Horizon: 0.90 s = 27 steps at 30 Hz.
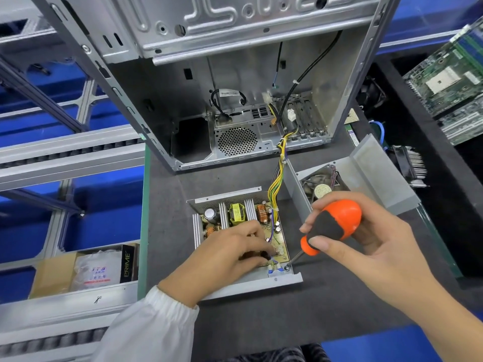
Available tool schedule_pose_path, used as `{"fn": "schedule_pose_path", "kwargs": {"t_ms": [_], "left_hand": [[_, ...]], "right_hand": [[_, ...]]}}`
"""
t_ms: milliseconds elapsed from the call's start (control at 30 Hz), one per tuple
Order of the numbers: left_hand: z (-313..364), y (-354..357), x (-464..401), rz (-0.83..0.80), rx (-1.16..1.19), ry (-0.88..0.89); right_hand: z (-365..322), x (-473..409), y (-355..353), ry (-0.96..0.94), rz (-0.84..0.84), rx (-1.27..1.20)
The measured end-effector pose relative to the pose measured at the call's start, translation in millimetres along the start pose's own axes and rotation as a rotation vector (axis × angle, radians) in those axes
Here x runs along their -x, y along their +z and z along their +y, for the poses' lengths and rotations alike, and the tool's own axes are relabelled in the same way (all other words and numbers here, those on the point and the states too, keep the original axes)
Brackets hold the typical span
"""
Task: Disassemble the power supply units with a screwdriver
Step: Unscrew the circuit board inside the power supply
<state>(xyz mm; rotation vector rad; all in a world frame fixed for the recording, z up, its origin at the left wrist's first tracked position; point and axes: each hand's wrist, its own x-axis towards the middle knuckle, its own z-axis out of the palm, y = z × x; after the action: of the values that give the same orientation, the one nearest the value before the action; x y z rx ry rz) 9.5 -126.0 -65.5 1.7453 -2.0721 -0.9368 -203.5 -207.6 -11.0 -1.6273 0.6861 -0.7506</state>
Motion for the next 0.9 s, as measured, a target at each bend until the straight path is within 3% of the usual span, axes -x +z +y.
{"fn": "schedule_pose_path", "kwargs": {"t_ms": [500,733,900], "left_hand": [[-5,6,-1,0.055,0.124,-0.023],[-9,9,7,0.313,0.363,-0.082],[-9,9,9,0.363,0.449,-0.109]], "right_hand": [[2,3,-3,0.009,0.043,0.019],[-1,0,-3,-0.027,0.080,0.001],[-1,1,0,-0.025,0.068,0.001]]}}
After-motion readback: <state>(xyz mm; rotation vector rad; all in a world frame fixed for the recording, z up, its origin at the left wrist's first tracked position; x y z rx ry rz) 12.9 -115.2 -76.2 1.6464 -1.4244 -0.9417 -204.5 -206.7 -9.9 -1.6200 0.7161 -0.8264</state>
